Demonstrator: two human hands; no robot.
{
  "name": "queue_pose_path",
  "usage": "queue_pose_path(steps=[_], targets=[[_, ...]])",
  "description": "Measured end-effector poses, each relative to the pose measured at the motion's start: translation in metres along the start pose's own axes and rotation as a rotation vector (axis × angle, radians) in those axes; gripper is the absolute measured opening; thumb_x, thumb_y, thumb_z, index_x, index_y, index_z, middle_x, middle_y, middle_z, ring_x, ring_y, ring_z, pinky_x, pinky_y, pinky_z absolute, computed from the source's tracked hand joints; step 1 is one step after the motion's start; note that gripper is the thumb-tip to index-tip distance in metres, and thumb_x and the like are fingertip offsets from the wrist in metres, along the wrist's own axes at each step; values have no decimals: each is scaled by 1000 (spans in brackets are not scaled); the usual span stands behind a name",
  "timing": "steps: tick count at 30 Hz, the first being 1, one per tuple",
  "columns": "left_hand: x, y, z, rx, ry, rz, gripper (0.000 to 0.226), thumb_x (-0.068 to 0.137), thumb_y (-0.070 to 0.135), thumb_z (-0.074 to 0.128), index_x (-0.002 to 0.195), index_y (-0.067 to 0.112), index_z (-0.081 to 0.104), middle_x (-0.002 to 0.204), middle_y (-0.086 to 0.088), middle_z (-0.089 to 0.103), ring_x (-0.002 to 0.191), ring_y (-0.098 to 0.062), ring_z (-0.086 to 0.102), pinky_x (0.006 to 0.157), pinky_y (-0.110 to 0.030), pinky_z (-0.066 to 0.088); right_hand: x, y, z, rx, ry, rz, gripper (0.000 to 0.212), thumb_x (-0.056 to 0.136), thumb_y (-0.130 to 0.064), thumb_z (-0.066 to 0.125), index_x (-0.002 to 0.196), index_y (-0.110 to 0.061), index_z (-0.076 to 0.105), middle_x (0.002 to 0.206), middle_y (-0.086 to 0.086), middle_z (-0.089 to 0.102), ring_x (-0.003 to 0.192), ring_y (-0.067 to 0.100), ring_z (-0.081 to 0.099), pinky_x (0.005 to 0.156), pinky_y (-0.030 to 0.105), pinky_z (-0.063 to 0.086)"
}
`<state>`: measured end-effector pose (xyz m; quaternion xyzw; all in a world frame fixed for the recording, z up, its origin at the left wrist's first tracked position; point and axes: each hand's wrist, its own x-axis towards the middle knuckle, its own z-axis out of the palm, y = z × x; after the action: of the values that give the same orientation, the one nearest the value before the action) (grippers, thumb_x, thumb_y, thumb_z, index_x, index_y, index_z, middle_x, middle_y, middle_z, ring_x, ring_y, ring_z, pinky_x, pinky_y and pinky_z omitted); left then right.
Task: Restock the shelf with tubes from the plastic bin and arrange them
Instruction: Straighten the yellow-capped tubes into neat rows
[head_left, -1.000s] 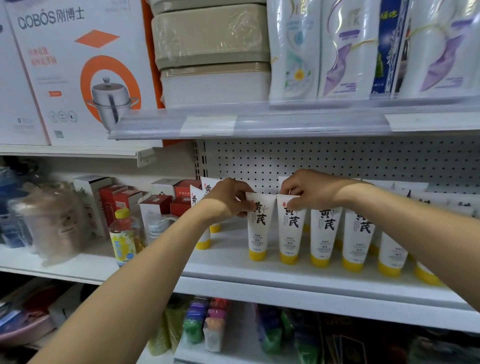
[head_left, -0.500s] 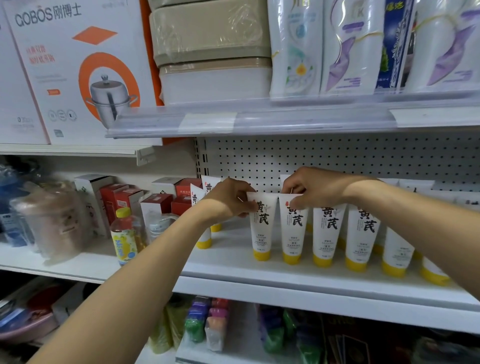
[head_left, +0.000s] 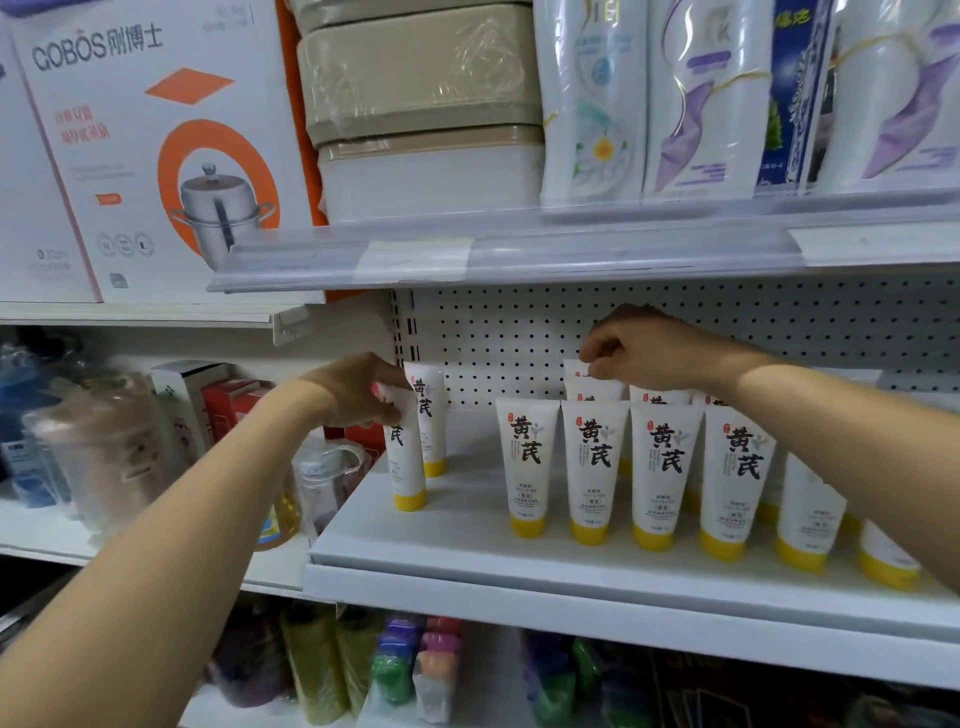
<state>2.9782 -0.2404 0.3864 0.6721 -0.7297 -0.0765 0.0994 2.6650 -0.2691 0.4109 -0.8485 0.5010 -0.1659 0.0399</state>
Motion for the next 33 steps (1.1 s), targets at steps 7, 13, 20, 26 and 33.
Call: queue_pose_path(steps=[7, 13, 20, 26, 33], targets=[[20, 17, 5, -151, 123, 128, 13, 86, 21, 69, 99, 20, 70, 85, 0, 73, 69, -19, 69, 68, -29, 59, 11, 10, 6, -31, -99, 61, 28, 90, -24, 62, 106, -1, 66, 110, 9, 70, 99, 28, 65, 93, 36, 51], [47, 62, 17, -255, 78, 204, 18, 89, 23, 66, 106, 21, 72, 90, 0, 74, 74, -15, 71, 78, -31, 59, 18, 10, 16, 51, -103, 10, 18, 89, -22, 64, 106, -17, 70, 98, -4, 69, 85, 18, 68, 79, 35, 57], [65, 93, 23, -249, -17, 206, 23, 89, 19, 68, 111, 16, 72, 96, 0, 71, 70, -5, 63, 56, -6, 47, 22, 16, 23, 69, -105, -34, 12, 88, -17, 65, 79, -14, 72, 78, 4, 67, 66, 13, 56, 64, 27, 44], [68, 98, 20, -189, -98, 221, 21, 90, 21, 65, 109, 17, 74, 101, -2, 74, 88, -16, 70, 89, -32, 56, 28, 20, 25, 81, -115, -43, 16, 87, -17, 65, 77, -6, 70, 81, 18, 66, 62, 15, 51, 62, 30, 41], [68, 105, 19, -156, -118, 237, 20, 90, 22, 64, 107, 19, 74, 100, 0, 74, 86, -13, 70, 91, -33, 55, 32, 25, 28, 82, -105, -45, 21, 86, -18, 65, 82, 3, 66, 83, 25, 60, 62, 16, 46, 62, 31, 38]])
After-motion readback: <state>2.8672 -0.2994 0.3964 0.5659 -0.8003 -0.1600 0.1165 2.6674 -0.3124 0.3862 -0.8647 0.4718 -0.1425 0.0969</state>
